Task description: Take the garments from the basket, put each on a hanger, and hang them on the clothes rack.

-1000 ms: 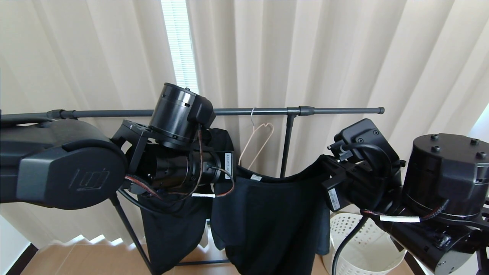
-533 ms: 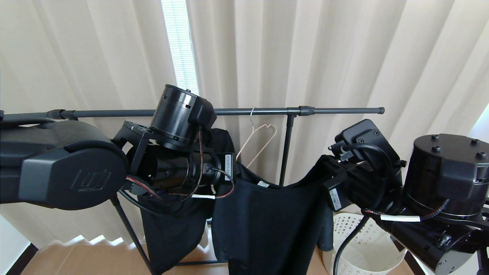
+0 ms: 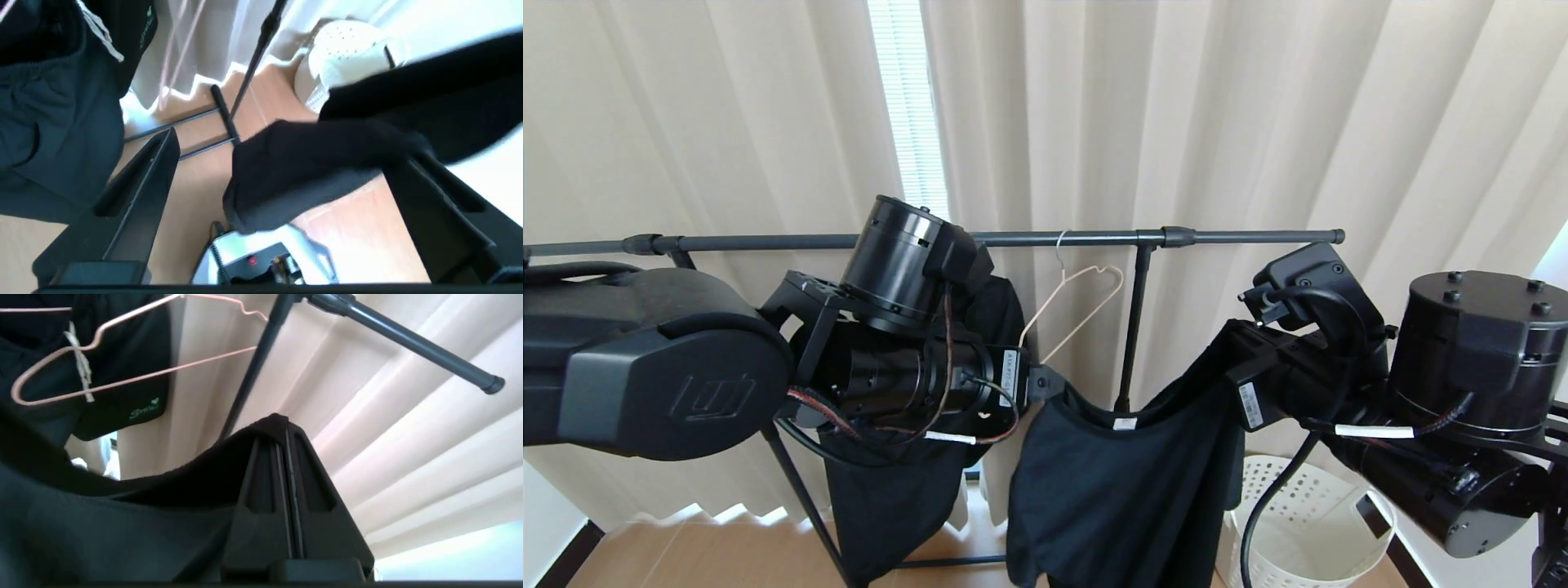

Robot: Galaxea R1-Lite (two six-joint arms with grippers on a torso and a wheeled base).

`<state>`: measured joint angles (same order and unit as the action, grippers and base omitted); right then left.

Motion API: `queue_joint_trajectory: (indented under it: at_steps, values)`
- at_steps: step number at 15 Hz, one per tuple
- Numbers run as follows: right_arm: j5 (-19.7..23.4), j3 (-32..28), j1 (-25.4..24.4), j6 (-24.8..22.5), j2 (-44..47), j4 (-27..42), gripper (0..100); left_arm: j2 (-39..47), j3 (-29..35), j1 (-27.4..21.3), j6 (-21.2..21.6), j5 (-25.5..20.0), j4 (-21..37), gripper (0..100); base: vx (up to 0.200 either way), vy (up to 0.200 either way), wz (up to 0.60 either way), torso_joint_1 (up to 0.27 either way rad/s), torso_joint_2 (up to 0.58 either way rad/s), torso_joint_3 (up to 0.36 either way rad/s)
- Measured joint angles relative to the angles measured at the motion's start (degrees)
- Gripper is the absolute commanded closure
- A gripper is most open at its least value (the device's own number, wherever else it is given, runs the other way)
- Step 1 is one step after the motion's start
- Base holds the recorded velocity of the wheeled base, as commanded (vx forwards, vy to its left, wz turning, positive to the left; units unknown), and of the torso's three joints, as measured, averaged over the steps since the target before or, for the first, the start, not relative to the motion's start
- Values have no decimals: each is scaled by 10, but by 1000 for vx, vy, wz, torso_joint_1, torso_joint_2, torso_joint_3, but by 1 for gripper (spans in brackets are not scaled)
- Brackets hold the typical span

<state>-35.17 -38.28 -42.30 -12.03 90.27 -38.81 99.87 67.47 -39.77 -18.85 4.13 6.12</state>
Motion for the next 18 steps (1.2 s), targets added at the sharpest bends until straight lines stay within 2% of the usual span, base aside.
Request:
queue_joint_trajectory:
  at_steps: [2,4,6,9,12,16,18]
  values:
    - [1,-1,11,-1,3,0,100,-17,-18,2,3,-79,15,0,0,0,0,0,0,0]
    - [1,-1,15,-1,4,0,100,-29,-26,17,6,-106,23,0,0,0,0,0,0,0]
    - [1,-1,16,-1,4,0,100,-33,-28,28,26,-105,23,0,0,0,0,0,0,0]
    - [1,0,16,-1,2,0,100,-26,-28,60,108,-71,-2,0,0,0,0,0,0,0]
    - [1,2,16,-8,-1,-1,100,2,-30,83,145,-63,-65,0,0,0,0,0,0,0]
    - [1,4,16,-9,-4,-1,100,78,-22,112,240,-45,-186,0,0,0,0,0,0,0]
    - [1,4,16,-12,-5,-1,100,105,-15,119,252,-44,-206,0,0,0,0,0,0,0]
